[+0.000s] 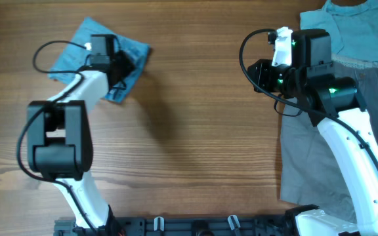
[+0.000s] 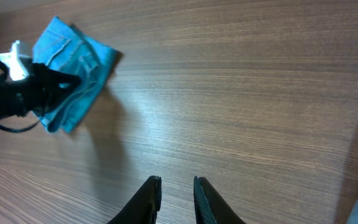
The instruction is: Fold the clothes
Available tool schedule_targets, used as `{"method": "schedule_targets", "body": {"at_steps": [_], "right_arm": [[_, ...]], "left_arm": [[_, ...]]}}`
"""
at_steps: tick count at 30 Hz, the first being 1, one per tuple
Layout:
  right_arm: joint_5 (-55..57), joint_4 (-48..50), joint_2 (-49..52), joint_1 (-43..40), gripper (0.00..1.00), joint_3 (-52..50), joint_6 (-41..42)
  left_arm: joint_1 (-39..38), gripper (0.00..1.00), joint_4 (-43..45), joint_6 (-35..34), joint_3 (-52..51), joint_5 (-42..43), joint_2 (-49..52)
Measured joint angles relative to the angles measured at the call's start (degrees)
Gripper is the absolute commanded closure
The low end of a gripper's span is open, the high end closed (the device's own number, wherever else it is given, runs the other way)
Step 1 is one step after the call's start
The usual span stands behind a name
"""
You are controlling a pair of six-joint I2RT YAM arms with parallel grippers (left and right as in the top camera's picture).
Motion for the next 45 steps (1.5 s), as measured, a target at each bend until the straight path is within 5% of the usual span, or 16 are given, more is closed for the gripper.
{"method": "schedule_targets", "body": {"at_steps": [4,12,14,19,24,32,40,45], "right_arm": [[0.0,0.0,0.0,0.0,0.77,0.0,0.0],[0.0,-1.09,0.0,0.0,0.77,0.0,0.02],[0.04,-1.55,0.0,0.0,0.76,0.0,0.02],[0.52,-1.84,0.0,0.0,0.77,0.0,0.02],[0.85,-2.45,0.0,0.0,0.76,0.0,0.0],[0.87,-3.8,0.0,0.0,0.76,0.0,0.02],[0.87,-4.17,0.0,0.0,0.76,0.0,0.02],[0.87,-4.24,0.0,0.0,0.77,0.0,0.02]], "left_arm": [[8.41,0.68,3.48,-0.42,0.02,-0.26,0.02],[20.87,0.46,3.72,3.91,3.41,3.96,-0.85],[20.57,0.47,0.63,6.47,3.58,4.44,-3.19],[19.89,0.7,-13.31,12.28,4.57,3.69,-14.67],[20.55,0.76,-24.96,12.92,5.42,-9.01,-17.31],[22.36,0.76,-19.91,11.87,4.13,-7.8,0.02],[16.06,0.73,-9.33,11.61,5.95,-0.87,3.89],[10.97,0.63,-8.37,11.74,5.95,-0.37,4.33]]}}
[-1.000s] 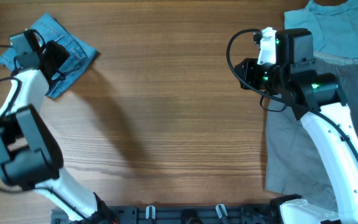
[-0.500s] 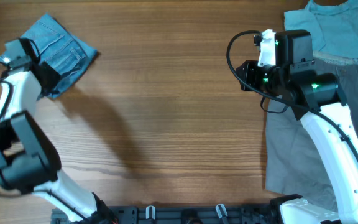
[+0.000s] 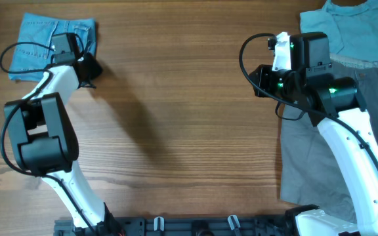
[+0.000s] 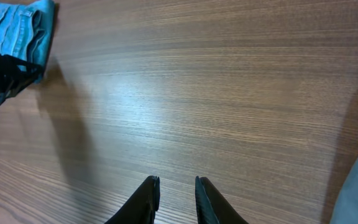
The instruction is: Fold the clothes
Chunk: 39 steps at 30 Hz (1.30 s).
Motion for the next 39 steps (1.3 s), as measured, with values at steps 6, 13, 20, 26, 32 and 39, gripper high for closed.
{"method": "schedule_targets", "body": {"at_steps": [6,13,20,26,32,39], "right_arm": [[0.0,-0.09,0.0,0.0,0.75,0.0,0.0],[0.04,1.03,-1.51,0.0,0.59,0.0,0.2],[0.42,3.69,-15.61,0.0,0.0,0.13,-1.38],[0.39,1.36,-28.44,0.0,0.0,1.01,-4.28],[0.39,-2.32,-30.69,0.0,0.0,1.05,-4.59],[0.37,-5.42,-30.05,0.0,0.0,1.05,-0.55]], "left_arm": [[-0.13,0.49,-2.99,1.38,-0.15,4.31,-0.7],[-1.27,0.2,-18.56,8.79,-2.27,7.82,-14.4],[-1.27,0.0,-33.94,13.51,-0.72,8.28,-49.55],[-1.27,0.0,-42.97,13.92,-0.66,7.78,-66.34],[-1.27,0.0,-43.63,13.92,-0.66,7.67,-76.32],[-1.27,0.0,-43.76,13.92,-0.66,7.61,-81.2]]}}
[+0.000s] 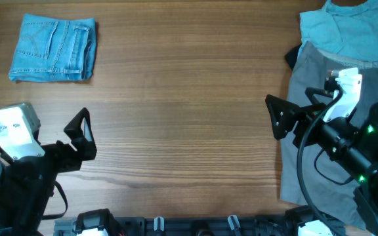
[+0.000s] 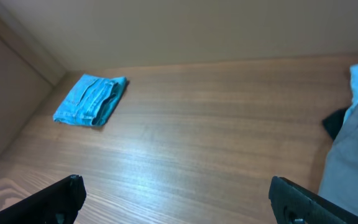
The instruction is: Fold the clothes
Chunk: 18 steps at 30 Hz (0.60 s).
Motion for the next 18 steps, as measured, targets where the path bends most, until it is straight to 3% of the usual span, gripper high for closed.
{"method": "schedule_targets", "body": {"at_steps": [5,9,14,18], "right_arm": [[0.11,-2.25,1.36,0.0,0.0,0.0,1.18],[0.48,2.1,1.38,0.0,0.0,-0.11,-1.51],[-2.23,14.34,-1.2,0.0,0.0,-4.15,-16.52],[-5.2,21.7,-10.67,0.0,0.0,-16.22,-29.27]], "left_arm": [[0.0,0.0,0.0,0.0,0.0,0.0,0.02],[0.0,0.0,0.0,0.0,0.0,0.0,0.02],[0.0,0.0,0.0,0.0,0.0,0.0,0.02],[0.0,0.0,0.02,0.0,0.0,0.0,0.04]]}}
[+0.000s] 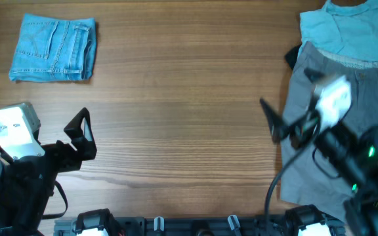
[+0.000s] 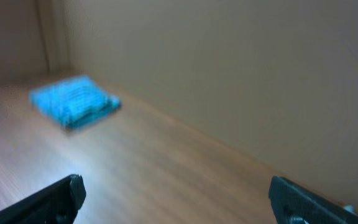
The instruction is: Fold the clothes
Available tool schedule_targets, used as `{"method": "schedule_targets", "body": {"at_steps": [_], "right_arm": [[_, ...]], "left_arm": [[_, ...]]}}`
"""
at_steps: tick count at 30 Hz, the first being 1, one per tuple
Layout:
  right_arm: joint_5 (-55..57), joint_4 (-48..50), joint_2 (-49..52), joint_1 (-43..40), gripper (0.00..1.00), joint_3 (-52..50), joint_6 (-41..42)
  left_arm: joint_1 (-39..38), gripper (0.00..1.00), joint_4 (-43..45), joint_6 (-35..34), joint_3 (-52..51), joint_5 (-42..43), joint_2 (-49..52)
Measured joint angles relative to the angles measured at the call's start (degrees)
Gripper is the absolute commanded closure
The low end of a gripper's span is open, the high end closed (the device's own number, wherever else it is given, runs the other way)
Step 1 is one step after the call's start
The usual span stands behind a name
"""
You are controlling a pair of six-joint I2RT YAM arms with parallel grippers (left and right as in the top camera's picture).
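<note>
A folded pair of blue jeans lies flat at the table's far left corner; in the blurred right wrist view the jeans lie by the back wall. My left gripper is open and empty near the front left, far from them. At the left edge of a grey garment, my right gripper is blurred. In the wrist view the right gripper is wide open with nothing between its fingertips. A light blue shirt lies at the far right.
The grey garment and the light blue shirt overlap in a pile along the right side. A small dark item sticks out from under the pile. Bare wooden tabletop runs between the jeans and the pile. A rail lines the front edge.
My right arm has shifted a little and its camera has tilted up, so the wrist view is blurred and shows the back wall. The left arm and the jeans have not moved.
First my left gripper was on the folded jeans at the back, left of centre, and the right gripper hung nearly shut by the pile. Then the jeans lay in the far left corner. Later both arms were back at the front, open, and they remain so.
</note>
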Motion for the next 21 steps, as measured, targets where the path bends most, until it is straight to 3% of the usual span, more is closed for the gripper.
{"method": "schedule_targets", "body": {"at_steps": [4,5,11,14,21], "right_arm": [[-1.09,7.76,-10.43,0.0,0.0,-16.09,-4.81],[-1.29,12.2,-14.82,0.0,0.0,-24.33,-5.66],[-1.46,21.24,-30.23,0.0,0.0,-45.44,-2.86],[-1.46,23.17,-36.26,0.0,0.0,-52.65,-0.72],[-1.49,31.34,-36.7,0.0,0.0,-58.25,2.84]], "left_arm": [[0.0,0.0,-0.04,0.0,-0.04,0.0,-0.02],[0.0,0.0,0.04,0.0,-0.04,0.0,-0.02],[0.0,0.0,-0.07,0.0,-0.11,0.0,0.02],[0.0,0.0,-0.04,0.0,-0.13,0.0,0.07],[0.0,0.0,-0.04,0.0,-0.15,-0.02,0.02]]}}
